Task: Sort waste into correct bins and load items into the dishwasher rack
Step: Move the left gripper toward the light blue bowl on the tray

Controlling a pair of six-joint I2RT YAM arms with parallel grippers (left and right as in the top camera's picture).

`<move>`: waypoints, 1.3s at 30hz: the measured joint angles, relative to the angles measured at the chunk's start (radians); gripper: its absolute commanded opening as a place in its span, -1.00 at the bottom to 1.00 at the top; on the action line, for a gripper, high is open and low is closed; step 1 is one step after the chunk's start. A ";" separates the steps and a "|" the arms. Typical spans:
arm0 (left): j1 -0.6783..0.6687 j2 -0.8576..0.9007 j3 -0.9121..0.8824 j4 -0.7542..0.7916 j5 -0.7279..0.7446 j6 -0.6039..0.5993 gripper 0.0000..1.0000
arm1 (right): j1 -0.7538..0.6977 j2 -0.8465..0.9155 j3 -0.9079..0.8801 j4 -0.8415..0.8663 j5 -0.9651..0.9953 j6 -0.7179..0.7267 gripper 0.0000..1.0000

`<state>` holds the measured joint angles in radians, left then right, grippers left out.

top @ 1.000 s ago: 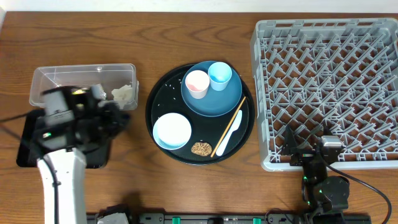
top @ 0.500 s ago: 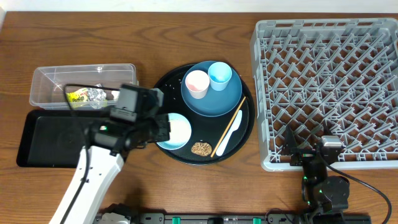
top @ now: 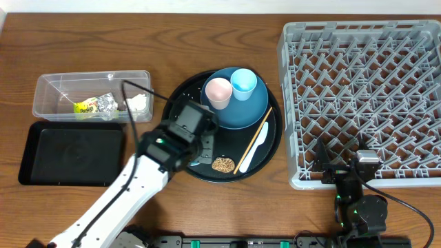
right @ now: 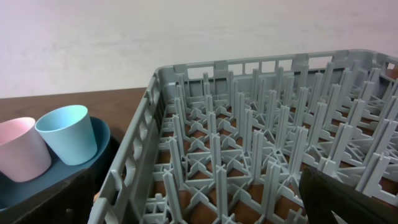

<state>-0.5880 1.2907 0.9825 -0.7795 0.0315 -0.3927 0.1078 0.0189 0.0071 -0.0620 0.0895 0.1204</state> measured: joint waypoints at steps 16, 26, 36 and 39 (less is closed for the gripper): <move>-0.018 0.198 0.000 0.110 -0.110 -0.003 -0.16 | -0.001 0.000 0.000 0.000 0.000 0.000 0.99; -0.018 0.253 0.000 0.154 -0.110 -0.004 -0.16 | -0.001 0.000 0.000 0.000 0.000 0.000 0.98; -0.018 0.275 -0.002 0.201 -0.090 -0.004 -0.16 | -0.001 0.000 0.000 0.000 0.000 0.000 0.99; -0.019 0.277 -0.004 0.202 -0.077 -0.004 -0.16 | -0.001 0.000 0.000 0.000 0.000 0.000 0.98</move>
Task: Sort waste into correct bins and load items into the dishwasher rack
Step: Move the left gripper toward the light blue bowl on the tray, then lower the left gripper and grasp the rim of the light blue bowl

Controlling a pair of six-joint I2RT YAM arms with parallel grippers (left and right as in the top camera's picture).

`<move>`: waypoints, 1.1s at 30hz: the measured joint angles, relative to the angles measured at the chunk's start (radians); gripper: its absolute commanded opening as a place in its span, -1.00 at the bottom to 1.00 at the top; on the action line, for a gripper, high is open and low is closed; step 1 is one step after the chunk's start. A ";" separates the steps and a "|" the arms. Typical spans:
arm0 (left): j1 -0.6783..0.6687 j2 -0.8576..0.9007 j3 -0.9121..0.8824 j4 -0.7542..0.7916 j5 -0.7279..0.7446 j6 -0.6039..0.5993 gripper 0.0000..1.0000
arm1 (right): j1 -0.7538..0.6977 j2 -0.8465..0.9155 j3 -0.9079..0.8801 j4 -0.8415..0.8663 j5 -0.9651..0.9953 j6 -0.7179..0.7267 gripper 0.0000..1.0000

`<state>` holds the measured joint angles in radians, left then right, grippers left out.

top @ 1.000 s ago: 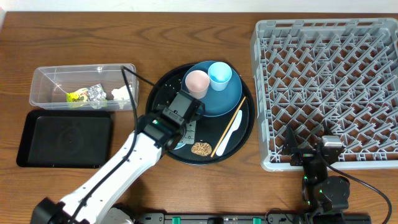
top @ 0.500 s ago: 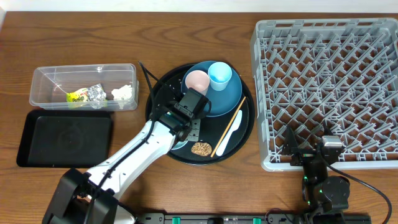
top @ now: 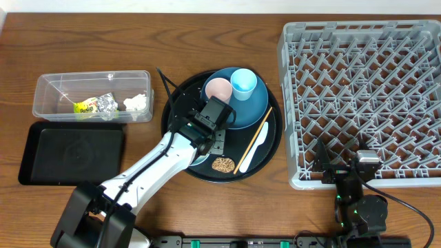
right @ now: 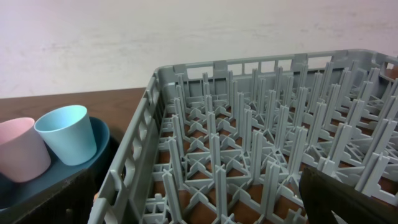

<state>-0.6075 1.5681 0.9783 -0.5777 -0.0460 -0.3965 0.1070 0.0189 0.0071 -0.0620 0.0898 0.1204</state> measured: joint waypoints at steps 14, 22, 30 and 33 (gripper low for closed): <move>-0.035 0.001 -0.042 0.014 -0.001 -0.021 -0.17 | 0.000 0.000 0.000 0.000 0.000 0.000 0.98; -0.035 0.001 -0.062 0.029 -0.014 -0.026 -0.16 | 0.000 0.000 0.000 0.000 0.000 0.000 0.99; -0.035 0.001 -0.066 0.040 -0.013 -0.035 -0.17 | 0.000 0.000 0.000 0.000 0.000 0.000 0.99; -0.035 0.001 -0.072 0.045 -0.014 -0.042 -0.16 | 0.000 0.000 0.000 0.000 0.000 0.000 0.98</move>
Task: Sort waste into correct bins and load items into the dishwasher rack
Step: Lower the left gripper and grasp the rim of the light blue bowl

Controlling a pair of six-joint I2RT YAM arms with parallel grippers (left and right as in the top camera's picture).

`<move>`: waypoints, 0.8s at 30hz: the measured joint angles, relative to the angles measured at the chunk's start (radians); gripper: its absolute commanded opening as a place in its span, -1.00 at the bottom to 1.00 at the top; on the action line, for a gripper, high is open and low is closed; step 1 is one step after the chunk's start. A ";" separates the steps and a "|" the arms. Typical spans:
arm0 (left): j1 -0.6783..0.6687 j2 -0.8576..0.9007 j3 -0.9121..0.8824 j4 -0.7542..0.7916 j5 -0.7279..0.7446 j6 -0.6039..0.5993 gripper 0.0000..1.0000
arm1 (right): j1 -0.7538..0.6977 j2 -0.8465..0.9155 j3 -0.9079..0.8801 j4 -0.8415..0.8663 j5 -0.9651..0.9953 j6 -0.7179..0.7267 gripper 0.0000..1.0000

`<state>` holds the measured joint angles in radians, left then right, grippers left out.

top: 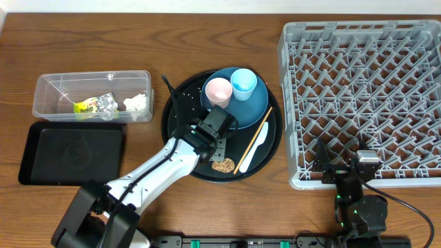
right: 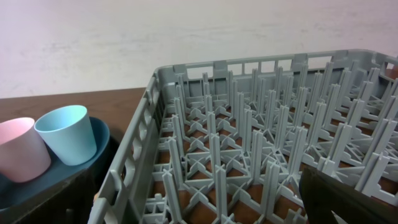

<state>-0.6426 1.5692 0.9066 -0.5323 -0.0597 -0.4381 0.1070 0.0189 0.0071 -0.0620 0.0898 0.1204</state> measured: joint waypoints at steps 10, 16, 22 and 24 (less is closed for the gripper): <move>0.000 0.000 -0.029 0.042 0.000 -0.004 -0.17 | 0.000 0.000 0.000 0.000 0.000 0.000 0.99; 0.000 0.000 -0.042 0.069 0.000 -0.007 -0.16 | 0.000 0.000 0.000 0.000 0.000 0.000 0.99; 0.000 0.000 -0.075 0.097 0.000 -0.007 -0.17 | 0.000 0.000 0.000 0.000 0.000 0.000 0.99; 0.000 0.000 -0.078 0.099 0.000 -0.007 -0.16 | 0.000 0.000 0.000 0.000 0.000 0.000 0.99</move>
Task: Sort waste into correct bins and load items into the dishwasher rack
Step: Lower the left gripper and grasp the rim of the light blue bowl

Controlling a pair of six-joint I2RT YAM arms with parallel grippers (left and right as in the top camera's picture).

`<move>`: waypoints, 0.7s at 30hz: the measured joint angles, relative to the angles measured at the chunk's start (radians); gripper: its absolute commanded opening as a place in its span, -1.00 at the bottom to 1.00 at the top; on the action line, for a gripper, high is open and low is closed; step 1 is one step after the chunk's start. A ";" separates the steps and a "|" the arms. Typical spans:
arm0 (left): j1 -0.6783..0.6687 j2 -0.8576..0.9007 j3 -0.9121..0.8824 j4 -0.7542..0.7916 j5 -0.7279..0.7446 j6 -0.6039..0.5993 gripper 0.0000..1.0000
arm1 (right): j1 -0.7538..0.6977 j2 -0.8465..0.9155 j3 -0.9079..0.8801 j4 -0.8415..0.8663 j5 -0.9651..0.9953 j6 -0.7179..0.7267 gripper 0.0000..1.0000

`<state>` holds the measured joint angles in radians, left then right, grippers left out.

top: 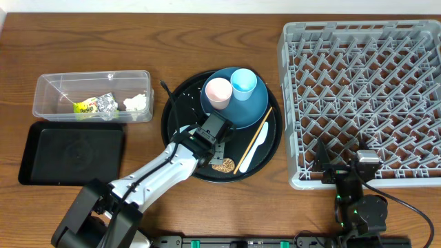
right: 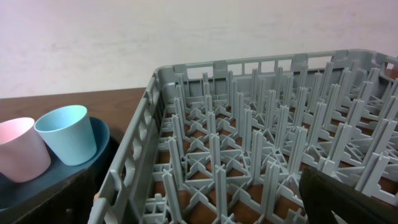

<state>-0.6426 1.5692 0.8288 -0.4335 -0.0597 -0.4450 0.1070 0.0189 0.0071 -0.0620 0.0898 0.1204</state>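
A round black tray (top: 180,103) holds a blue plate (top: 249,110) with a pink cup (top: 218,91) and a light blue cup (top: 243,84). A wooden chopstick (top: 253,139), a white plastic utensil (top: 255,147) and a brown food scrap (top: 222,164) also lie on the tray. My left gripper (top: 218,147) hangs over the tray just above the scrap; its dark fingers blend into the tray. The grey dishwasher rack (top: 362,96) stands at the right. My right gripper (right: 186,196) rests open at the rack's near edge, holding nothing.
A clear bin (top: 48,86) at the far left holds a yellow wrapper, foil and a white crumpled piece. A flat black tray (top: 72,153) lies in front of it. The rack wall (right: 134,162) rises right before the right wrist camera.
My left gripper has shifted slightly toward the near side of the round tray, closer to the brown scrap. The right arm has not moved.
My left gripper was at the round tray's left rim, near the clear bin. Then it stood over the tray beside the pink cup. After that it was lower on the tray, and now it sits just above the brown scrap. The right arm stayed parked.
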 measured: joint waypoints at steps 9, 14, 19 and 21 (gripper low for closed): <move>-0.001 0.000 0.000 0.015 0.000 0.000 -0.63 | 0.000 0.000 0.000 0.000 0.000 0.000 0.98; -0.001 0.000 0.000 0.015 0.000 0.000 -0.63 | 0.000 0.000 0.000 0.000 0.000 0.000 0.98; -0.001 0.000 0.000 0.016 0.000 0.000 -0.74 | 0.000 0.000 0.000 0.000 0.000 0.000 0.98; -0.001 0.000 0.000 0.016 0.000 -0.001 -0.79 | 0.000 0.000 0.000 0.000 0.000 0.000 0.99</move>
<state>-0.6434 1.5692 0.8288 -0.4179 -0.0593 -0.4461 0.1070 0.0189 0.0071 -0.0620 0.0898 0.1204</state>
